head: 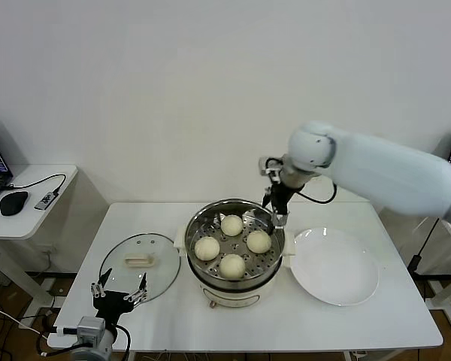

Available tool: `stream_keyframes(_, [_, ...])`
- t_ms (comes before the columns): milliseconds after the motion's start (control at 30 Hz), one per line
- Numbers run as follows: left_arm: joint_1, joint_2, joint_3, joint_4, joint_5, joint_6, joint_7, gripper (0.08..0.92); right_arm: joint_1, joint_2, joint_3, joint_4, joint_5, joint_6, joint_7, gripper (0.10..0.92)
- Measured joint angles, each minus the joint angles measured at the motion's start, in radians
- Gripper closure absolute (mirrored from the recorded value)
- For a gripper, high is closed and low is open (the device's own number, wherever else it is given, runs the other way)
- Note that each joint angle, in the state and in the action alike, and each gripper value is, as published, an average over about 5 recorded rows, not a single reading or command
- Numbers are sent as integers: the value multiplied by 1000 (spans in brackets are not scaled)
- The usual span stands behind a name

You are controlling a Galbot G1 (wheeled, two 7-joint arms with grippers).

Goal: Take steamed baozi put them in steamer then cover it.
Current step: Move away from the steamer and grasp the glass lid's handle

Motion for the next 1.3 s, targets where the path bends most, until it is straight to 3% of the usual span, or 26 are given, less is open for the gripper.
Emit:
stream_keyframes(333, [-16,-24,8,34,-47,-21,-32,177,-315,-201,439,151,112,67,398,203])
stream_keyframes(533, [-28,-24,19,59,-61,-44,-47,177,-659,-229,807,247,140,143,628,203])
stream_keyframes(900, [-71,-24,22,132,-25,-87,-75,177,-1308,15,1423,369,131,357,865,203])
stream_keyframes(1300, [-142,2,8,227,230,-164,-91,177,-1750,238,1706,426,167,554,983,203])
